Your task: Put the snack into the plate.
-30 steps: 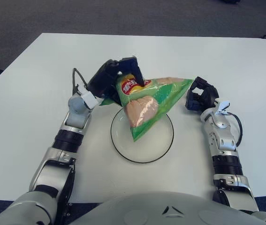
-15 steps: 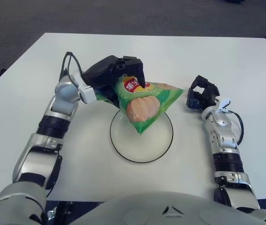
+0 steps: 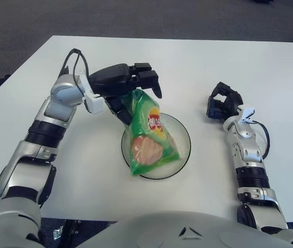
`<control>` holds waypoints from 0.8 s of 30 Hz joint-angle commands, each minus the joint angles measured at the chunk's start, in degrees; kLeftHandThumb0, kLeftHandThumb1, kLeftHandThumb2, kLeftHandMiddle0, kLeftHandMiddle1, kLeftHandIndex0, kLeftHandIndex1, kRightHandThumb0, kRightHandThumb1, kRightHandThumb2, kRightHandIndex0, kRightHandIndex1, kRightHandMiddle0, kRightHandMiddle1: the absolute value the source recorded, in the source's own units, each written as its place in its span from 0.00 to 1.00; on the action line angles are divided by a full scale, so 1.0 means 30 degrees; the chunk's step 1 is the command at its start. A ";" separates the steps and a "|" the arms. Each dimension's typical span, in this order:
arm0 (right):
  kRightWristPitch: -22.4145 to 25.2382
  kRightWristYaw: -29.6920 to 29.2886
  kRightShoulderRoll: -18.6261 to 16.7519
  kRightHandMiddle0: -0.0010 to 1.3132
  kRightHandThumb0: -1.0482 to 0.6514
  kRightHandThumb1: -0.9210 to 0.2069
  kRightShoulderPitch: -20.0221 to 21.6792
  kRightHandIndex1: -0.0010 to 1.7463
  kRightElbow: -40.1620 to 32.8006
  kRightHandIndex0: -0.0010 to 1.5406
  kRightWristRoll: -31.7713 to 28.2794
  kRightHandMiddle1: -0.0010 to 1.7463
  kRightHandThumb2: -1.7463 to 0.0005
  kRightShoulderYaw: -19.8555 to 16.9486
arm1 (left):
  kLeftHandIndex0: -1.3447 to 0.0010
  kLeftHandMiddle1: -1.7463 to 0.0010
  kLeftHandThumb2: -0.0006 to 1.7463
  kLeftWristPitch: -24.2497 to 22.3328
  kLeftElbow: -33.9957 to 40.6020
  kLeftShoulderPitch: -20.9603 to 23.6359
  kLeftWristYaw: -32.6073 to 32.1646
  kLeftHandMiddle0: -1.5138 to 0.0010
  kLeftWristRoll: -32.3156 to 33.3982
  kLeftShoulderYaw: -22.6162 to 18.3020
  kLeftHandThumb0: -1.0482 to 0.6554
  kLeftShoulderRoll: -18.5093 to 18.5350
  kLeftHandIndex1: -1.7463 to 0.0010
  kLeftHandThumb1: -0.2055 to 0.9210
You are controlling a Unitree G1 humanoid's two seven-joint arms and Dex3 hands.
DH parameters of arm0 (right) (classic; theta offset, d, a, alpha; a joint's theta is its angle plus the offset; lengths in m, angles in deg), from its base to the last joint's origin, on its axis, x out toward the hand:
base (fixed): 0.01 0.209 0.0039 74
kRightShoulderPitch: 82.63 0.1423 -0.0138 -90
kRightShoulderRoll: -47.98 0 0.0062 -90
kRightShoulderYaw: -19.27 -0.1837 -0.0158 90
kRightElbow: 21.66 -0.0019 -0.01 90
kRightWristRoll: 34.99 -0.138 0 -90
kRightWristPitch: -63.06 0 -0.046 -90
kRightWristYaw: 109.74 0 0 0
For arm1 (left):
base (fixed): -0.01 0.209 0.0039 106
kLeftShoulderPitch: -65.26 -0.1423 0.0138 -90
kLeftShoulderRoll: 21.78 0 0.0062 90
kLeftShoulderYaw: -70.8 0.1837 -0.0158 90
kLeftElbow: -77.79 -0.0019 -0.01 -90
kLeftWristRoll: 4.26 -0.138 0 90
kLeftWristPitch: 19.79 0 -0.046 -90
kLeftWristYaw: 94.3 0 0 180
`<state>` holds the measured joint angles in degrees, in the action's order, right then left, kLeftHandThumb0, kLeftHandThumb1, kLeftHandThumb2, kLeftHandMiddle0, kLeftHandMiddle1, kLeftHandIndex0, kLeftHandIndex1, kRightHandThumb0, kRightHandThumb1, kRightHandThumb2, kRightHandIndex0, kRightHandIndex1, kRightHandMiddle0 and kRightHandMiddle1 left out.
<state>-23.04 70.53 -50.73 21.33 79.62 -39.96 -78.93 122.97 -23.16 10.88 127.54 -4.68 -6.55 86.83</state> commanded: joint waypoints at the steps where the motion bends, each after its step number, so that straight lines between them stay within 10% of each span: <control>1: 0.1078 -0.0221 0.0125 0.53 0.31 0.62 -0.1035 1.00 0.1326 0.84 0.0529 1.00 0.18 0.0116 | 1.00 0.52 0.44 -0.0043 0.0165 0.0416 0.0485 0.93 0.0219 0.0209 0.14 0.0323 0.29 0.74; 24: 0.1317 -0.0520 0.0479 0.52 0.31 0.61 -0.0760 1.00 0.1714 0.85 0.0725 1.00 0.19 0.0531 | 1.00 0.60 0.38 0.0835 -0.0726 0.1445 0.3226 0.97 0.2158 0.1044 0.09 0.0192 0.43 0.76</control>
<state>-23.46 69.23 -49.49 22.11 81.06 -39.37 -77.94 123.98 -24.29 13.53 136.06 1.21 -3.96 87.17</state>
